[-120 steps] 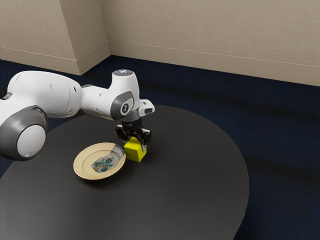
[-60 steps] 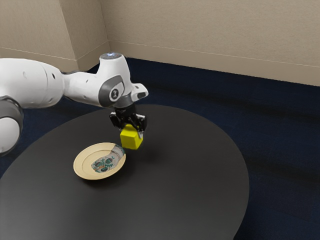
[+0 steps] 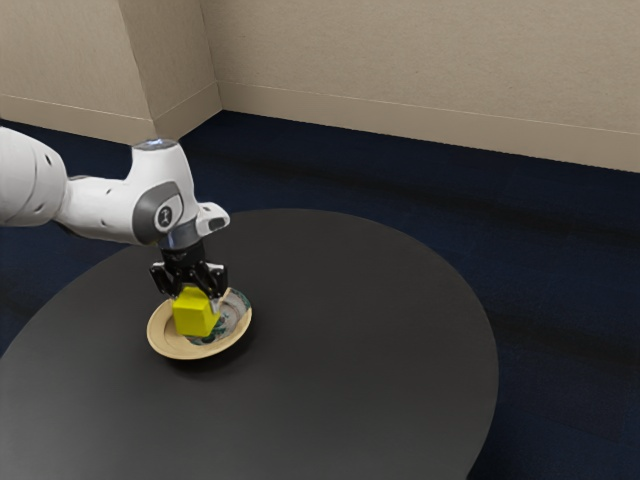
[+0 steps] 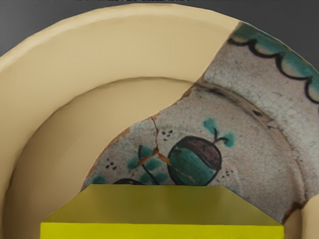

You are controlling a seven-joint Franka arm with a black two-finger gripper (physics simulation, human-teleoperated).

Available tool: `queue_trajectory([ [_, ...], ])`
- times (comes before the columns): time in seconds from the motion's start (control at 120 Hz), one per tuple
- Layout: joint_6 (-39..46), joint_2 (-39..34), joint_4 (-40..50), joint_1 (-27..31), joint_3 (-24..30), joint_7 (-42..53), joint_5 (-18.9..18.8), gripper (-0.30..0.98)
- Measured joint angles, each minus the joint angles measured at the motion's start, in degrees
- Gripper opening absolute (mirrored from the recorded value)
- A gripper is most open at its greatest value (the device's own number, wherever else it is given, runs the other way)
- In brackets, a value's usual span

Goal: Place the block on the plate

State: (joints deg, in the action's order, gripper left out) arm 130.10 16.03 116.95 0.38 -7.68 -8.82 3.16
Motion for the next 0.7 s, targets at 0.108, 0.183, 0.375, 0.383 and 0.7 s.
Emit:
queue_trajectory([
  [0.108,0.5,0.2,0.0,0.1,0.0,0.1,0.1,0.50],
  [0.183,0.7,-0.1,-0.2,0.1,0.0,0.1,0.3,0.55],
  [0.375,-0.8,-5.4,-0.3,-0.6,0.5,0.6,0.4,0.63],
  [0.383,-1.1,-5.7,-0.4,-0.6,0.5,0.6,0.3,0.64],
  [0.7,-13.9,-11.9,-8.2,-2.2,2.5,7.1,-1.1,0.67],
])
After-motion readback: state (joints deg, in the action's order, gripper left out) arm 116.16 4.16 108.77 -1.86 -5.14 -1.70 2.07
